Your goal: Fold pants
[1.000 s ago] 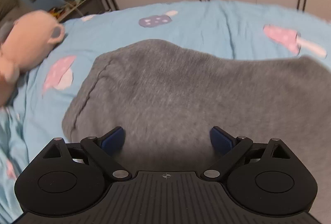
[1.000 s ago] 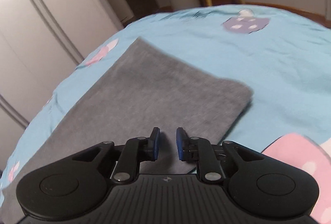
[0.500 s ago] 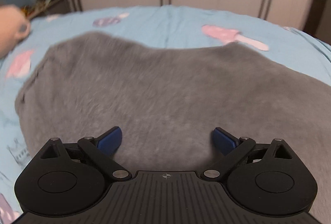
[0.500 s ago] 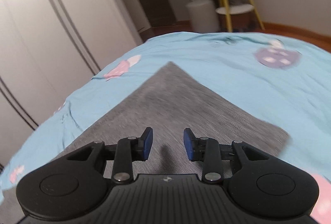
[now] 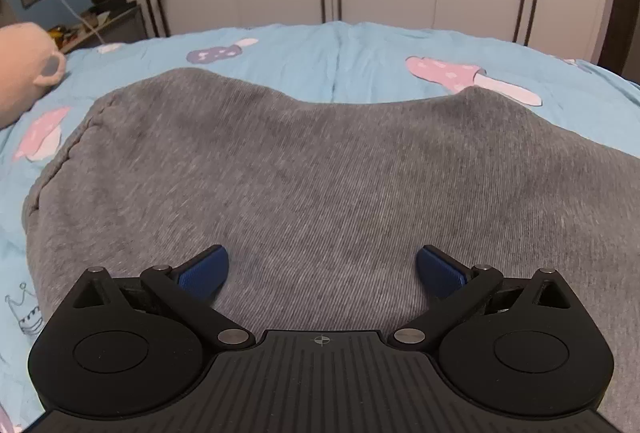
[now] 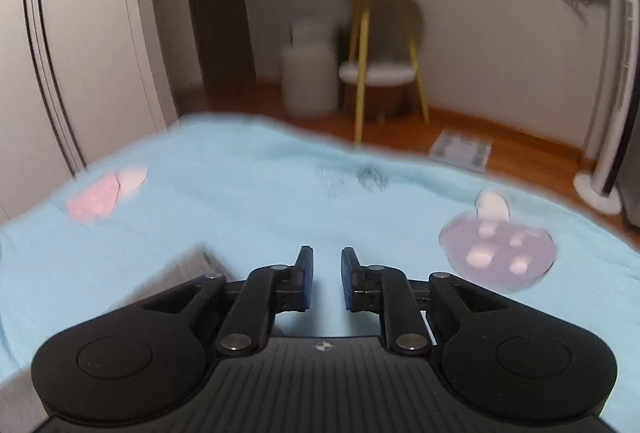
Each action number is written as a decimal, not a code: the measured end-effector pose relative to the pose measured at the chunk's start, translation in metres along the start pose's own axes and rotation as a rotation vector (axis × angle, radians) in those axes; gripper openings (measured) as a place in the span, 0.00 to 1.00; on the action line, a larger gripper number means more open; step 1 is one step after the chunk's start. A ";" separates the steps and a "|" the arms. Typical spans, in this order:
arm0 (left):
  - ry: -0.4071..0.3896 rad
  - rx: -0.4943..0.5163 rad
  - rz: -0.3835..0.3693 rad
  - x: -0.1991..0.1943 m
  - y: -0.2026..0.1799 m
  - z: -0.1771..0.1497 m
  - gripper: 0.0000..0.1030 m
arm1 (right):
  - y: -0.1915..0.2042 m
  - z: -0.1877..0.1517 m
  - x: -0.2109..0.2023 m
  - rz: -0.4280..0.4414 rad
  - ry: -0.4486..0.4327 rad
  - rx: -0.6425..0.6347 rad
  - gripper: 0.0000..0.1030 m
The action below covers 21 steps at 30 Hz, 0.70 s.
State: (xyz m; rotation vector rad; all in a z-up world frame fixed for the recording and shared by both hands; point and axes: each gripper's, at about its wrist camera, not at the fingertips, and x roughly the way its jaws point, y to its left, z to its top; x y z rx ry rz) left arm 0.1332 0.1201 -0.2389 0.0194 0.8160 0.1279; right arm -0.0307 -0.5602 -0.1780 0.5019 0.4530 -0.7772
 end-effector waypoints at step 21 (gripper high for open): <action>-0.021 0.008 -0.015 0.002 0.001 -0.003 1.00 | 0.028 -0.006 0.045 -0.128 0.122 -0.111 0.01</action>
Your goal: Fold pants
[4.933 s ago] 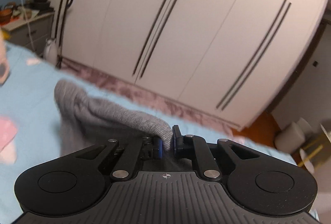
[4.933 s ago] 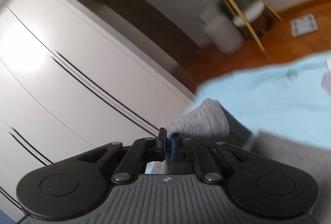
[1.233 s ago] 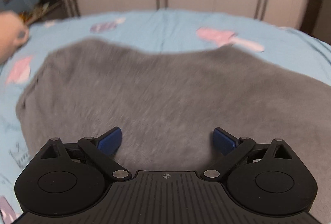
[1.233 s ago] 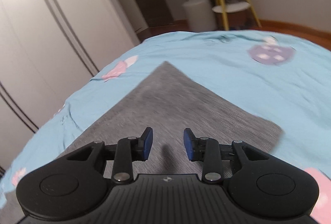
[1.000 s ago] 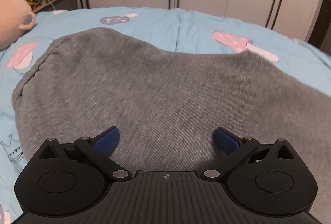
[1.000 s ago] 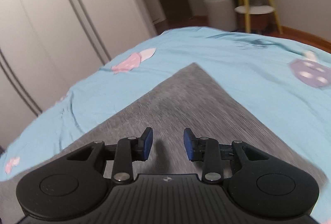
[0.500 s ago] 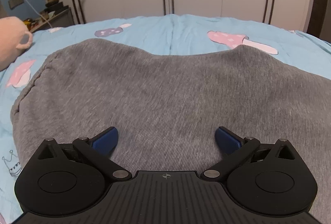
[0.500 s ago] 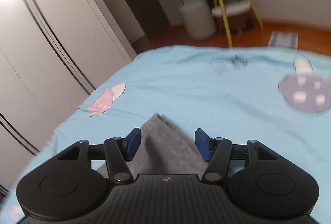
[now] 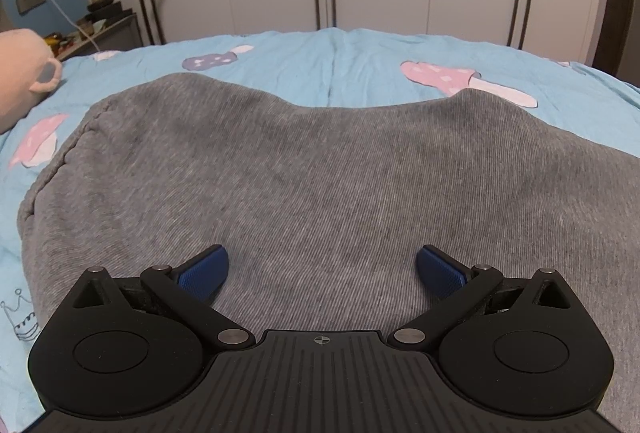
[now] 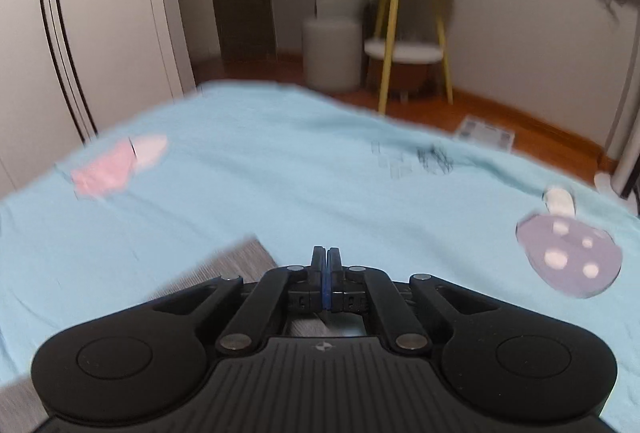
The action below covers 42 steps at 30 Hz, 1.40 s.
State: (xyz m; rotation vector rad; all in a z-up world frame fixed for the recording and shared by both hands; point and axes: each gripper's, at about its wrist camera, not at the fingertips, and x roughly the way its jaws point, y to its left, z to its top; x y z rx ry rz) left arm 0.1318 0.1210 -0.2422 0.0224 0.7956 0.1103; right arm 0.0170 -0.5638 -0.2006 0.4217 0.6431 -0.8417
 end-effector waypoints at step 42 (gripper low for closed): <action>0.071 -0.067 0.002 -0.021 0.012 0.005 1.00 | -0.171 -0.118 -0.069 0.544 0.106 0.657 0.14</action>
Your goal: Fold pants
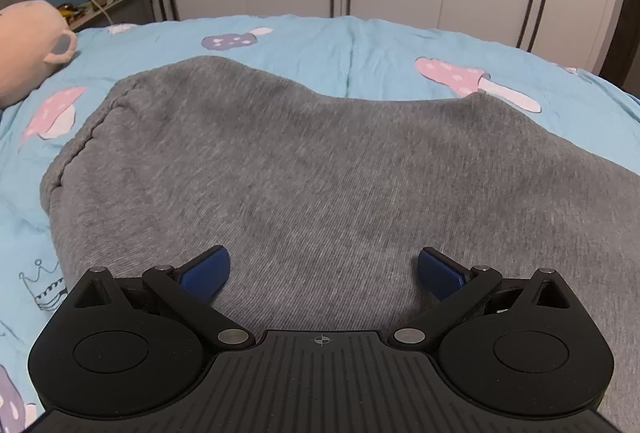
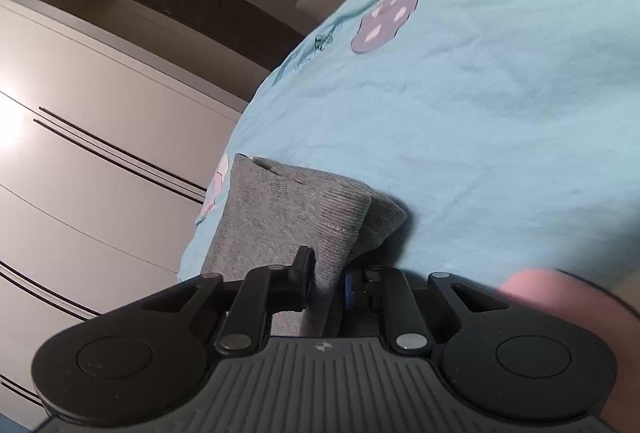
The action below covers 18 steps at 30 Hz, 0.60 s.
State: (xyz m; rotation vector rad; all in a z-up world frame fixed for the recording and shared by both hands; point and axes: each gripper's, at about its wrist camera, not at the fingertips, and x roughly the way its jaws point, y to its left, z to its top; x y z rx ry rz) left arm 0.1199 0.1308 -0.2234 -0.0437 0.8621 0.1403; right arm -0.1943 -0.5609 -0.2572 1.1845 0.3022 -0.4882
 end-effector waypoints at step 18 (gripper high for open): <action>-0.160 0.057 -0.037 -0.076 0.002 0.021 1.00 | 0.176 -0.039 -0.018 -0.029 -0.093 -0.527 0.08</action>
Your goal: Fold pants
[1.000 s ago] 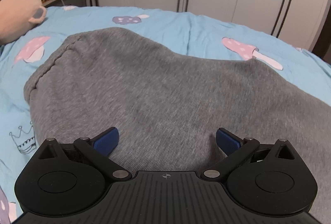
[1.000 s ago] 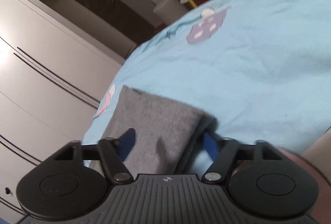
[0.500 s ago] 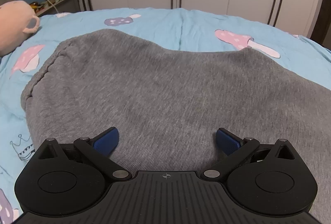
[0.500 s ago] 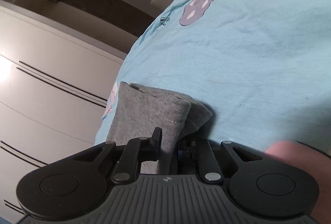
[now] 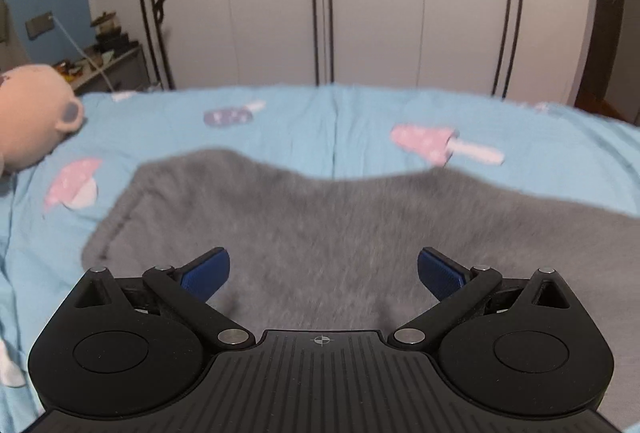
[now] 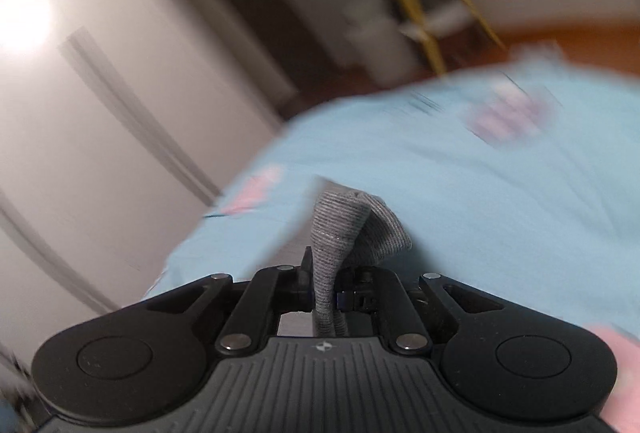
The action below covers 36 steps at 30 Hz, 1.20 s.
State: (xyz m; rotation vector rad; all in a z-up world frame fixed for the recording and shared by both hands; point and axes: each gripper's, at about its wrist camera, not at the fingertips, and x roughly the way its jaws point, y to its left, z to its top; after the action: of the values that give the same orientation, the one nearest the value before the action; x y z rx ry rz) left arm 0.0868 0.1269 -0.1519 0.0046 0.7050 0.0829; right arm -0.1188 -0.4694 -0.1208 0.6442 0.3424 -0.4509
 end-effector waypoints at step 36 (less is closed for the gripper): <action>0.145 -0.269 -0.131 -0.021 0.068 -0.028 1.00 | 0.260 -0.217 0.007 0.582 0.588 -0.585 0.66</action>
State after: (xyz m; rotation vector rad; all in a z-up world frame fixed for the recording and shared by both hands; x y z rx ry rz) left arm 0.0475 0.1928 -0.1570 -0.3078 0.8325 0.0520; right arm -0.0185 -0.1482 -0.1577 0.2611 0.7773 0.4078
